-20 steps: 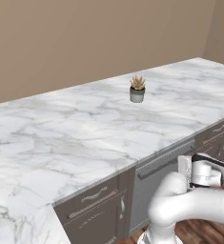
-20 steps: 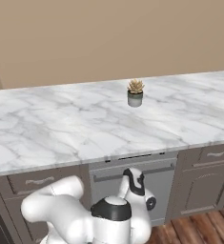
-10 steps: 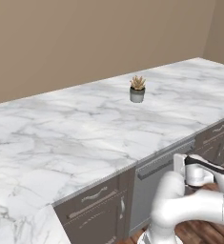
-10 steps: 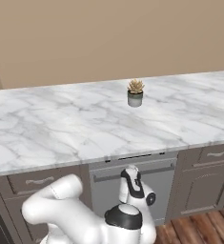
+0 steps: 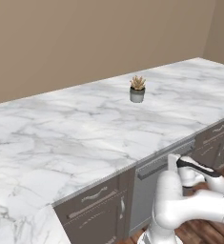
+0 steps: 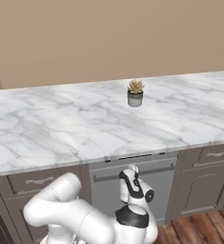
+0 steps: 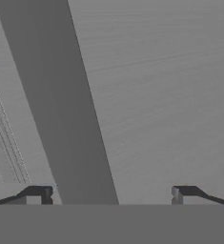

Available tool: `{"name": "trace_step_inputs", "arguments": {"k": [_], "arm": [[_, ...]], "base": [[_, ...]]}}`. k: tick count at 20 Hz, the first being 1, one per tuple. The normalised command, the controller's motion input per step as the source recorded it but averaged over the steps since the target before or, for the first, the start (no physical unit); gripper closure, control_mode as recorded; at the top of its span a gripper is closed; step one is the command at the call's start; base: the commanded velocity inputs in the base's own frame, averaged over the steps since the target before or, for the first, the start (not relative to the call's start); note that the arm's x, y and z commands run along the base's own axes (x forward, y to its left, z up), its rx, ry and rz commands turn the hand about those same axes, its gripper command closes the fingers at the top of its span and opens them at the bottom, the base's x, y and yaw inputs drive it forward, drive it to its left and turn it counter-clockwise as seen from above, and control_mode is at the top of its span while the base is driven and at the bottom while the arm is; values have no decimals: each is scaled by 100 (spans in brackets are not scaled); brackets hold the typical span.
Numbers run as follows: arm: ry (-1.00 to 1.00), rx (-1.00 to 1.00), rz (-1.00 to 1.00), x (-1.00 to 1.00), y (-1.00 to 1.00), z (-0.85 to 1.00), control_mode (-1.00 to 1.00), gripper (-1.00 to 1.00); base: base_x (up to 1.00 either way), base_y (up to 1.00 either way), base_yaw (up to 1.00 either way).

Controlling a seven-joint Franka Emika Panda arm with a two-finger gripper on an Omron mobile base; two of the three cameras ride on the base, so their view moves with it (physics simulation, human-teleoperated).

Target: Open the dishwasher door and pull out the top rack.

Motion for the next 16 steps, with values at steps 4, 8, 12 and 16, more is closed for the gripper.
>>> {"name": "trace_step_inputs", "arguments": {"k": [4,8,12,16], "arm": [[-1,0,0,46,0,-36,-100,-100],[0,0,0,32,0,-33,-100,100],[2,0,0,7,0,-8,-100,100],[1,0,-1,-24,-19,0,-100,100]], "base": [[0,0,0],[0,0,0],[0,0,0],[0,0,0]]}}
